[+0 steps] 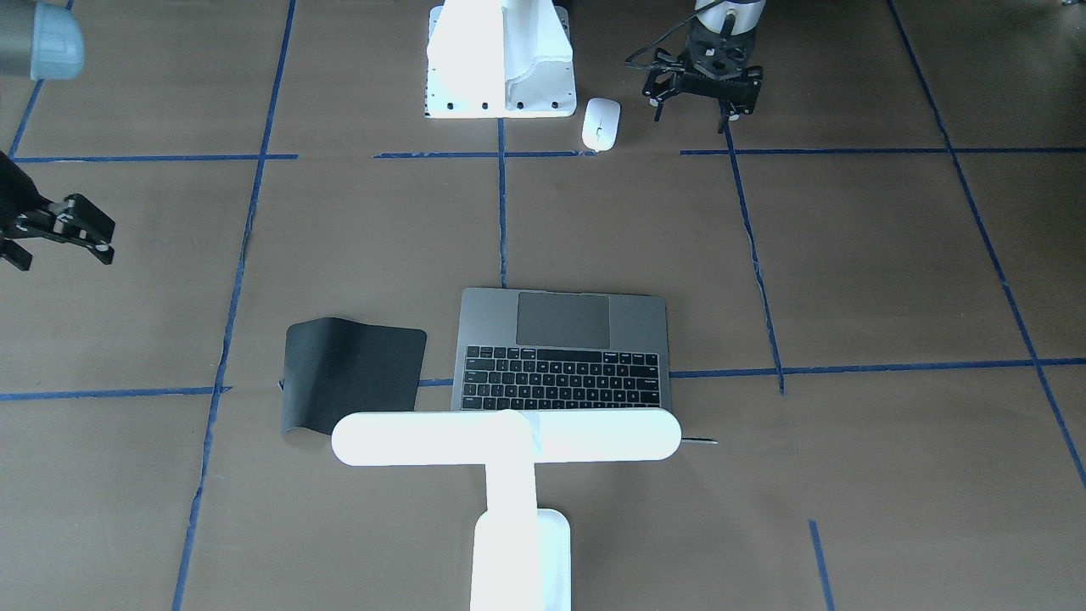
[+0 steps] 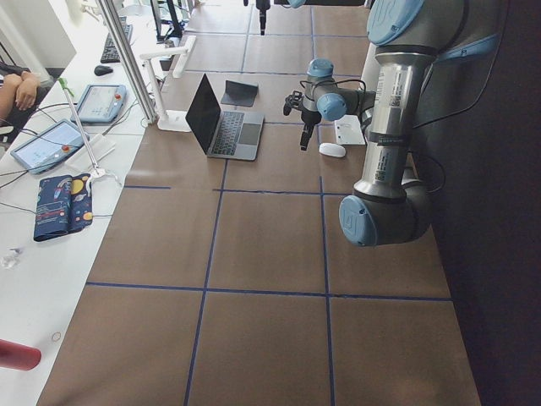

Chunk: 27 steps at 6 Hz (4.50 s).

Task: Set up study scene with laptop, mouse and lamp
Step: 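Release the pad and withdraw the right gripper while the left reaches for the mouse, then grasp the white mouse with the left gripper, then carry the white mouse with the left gripper onto the mouse pad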

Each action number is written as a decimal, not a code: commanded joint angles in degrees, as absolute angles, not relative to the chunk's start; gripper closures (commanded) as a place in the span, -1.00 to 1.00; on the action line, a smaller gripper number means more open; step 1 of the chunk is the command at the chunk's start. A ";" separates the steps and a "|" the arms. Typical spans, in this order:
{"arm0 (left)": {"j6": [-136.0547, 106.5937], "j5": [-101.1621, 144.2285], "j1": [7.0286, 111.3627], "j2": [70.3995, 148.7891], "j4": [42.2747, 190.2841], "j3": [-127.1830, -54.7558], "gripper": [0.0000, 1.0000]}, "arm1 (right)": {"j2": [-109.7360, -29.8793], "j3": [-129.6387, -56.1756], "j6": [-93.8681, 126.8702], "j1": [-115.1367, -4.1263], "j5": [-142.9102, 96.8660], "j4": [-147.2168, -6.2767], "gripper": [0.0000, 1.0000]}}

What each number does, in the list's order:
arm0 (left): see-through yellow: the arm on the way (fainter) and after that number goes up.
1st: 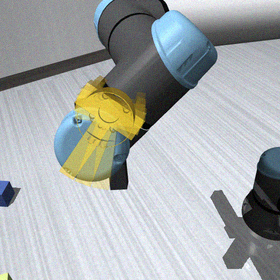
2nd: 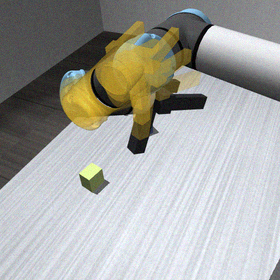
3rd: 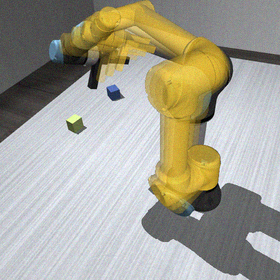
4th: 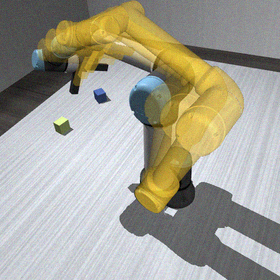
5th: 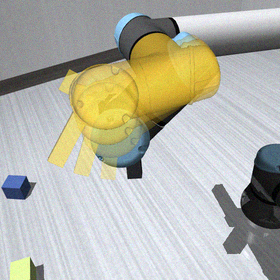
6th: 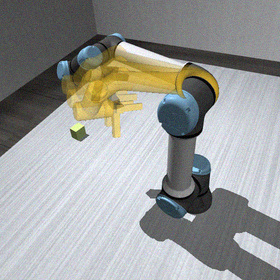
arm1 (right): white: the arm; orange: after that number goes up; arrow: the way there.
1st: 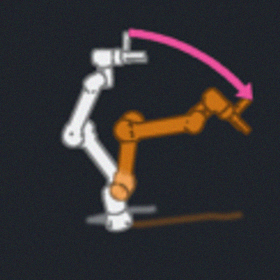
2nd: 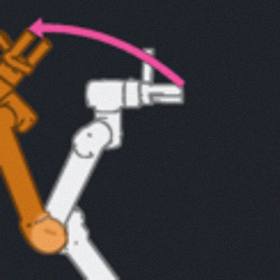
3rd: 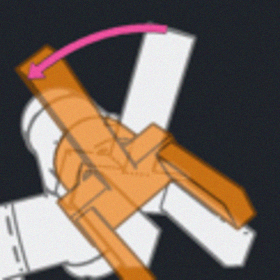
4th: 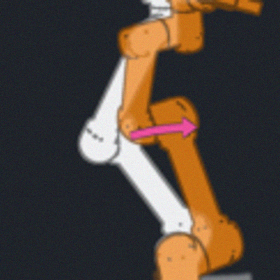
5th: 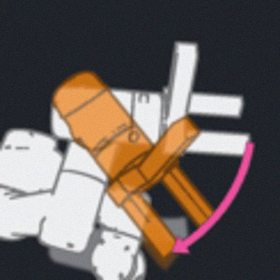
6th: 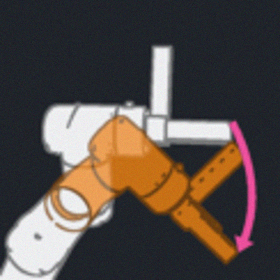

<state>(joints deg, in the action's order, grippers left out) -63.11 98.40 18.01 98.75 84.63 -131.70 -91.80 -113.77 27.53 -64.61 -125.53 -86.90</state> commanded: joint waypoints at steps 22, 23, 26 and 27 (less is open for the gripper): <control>-66.90 95.62 15.89 116.68 91.14 -115.87 0.64 | -110.74 -105.56 -22.86 -92.37 -133.86 -88.24 -1.00; -66.80 95.62 18.00 121.24 91.32 -111.14 0.67 | -110.13 -104.86 -22.76 -92.72 -133.68 -90.24 -1.00; -66.88 95.71 21.17 134.87 91.58 -96.29 0.69 | -107.76 -105.38 -15.74 -92.64 -133.86 -91.23 -1.00; -67.15 95.71 22.31 140.57 91.76 -89.89 0.69 | -107.49 -105.47 -15.38 -92.64 -133.86 -91.23 -1.00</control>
